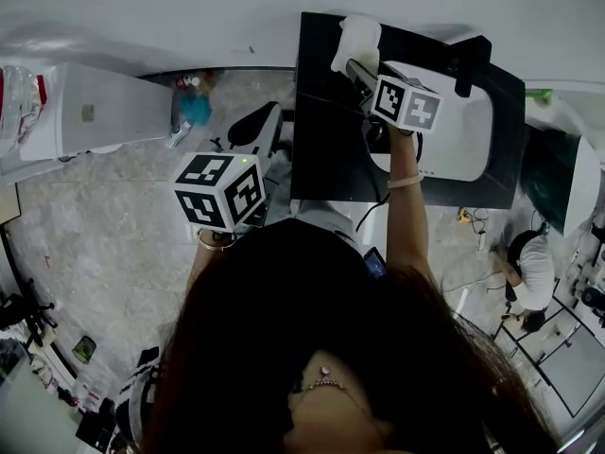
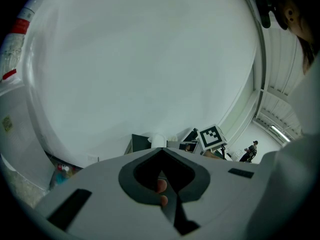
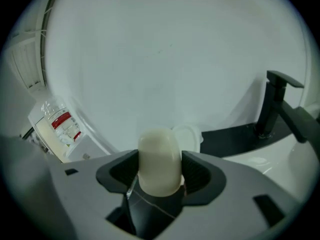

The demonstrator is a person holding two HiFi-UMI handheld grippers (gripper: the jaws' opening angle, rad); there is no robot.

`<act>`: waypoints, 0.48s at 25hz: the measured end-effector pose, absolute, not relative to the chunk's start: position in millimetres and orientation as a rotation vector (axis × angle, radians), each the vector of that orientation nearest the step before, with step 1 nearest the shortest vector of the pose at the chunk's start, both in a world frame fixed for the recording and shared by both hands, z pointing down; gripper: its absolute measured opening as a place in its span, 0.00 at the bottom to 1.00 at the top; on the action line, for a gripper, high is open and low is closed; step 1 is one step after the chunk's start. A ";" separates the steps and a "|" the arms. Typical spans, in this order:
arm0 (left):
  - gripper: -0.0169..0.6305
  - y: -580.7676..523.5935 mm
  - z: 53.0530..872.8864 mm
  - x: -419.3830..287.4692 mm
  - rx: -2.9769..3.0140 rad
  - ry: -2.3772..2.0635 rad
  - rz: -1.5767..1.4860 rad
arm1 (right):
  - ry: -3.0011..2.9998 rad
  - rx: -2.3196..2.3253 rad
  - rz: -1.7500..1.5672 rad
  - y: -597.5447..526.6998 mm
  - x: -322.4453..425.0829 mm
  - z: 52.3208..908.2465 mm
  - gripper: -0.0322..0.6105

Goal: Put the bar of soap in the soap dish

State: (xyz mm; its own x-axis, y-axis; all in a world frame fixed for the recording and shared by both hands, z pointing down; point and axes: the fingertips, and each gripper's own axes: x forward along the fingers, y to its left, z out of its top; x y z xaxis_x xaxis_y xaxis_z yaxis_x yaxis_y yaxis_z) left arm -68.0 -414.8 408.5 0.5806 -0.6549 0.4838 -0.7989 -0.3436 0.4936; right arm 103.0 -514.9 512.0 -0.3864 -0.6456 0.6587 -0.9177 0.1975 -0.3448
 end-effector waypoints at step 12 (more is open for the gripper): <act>0.02 -425.6 420.5 -87.1 2.049 -1.177 0.270 | -1.956 1.735 1.111 -585.8 122.8 549.7 0.48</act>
State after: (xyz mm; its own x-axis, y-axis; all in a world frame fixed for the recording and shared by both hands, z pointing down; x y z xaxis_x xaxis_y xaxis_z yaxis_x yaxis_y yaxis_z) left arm -87.1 -425.6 420.5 0.5559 -0.6557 0.5110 -0.8130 -0.3005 0.4987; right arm 122.8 -585.8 549.7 -0.2256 -0.7062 0.6711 -0.9382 -0.0282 -0.3451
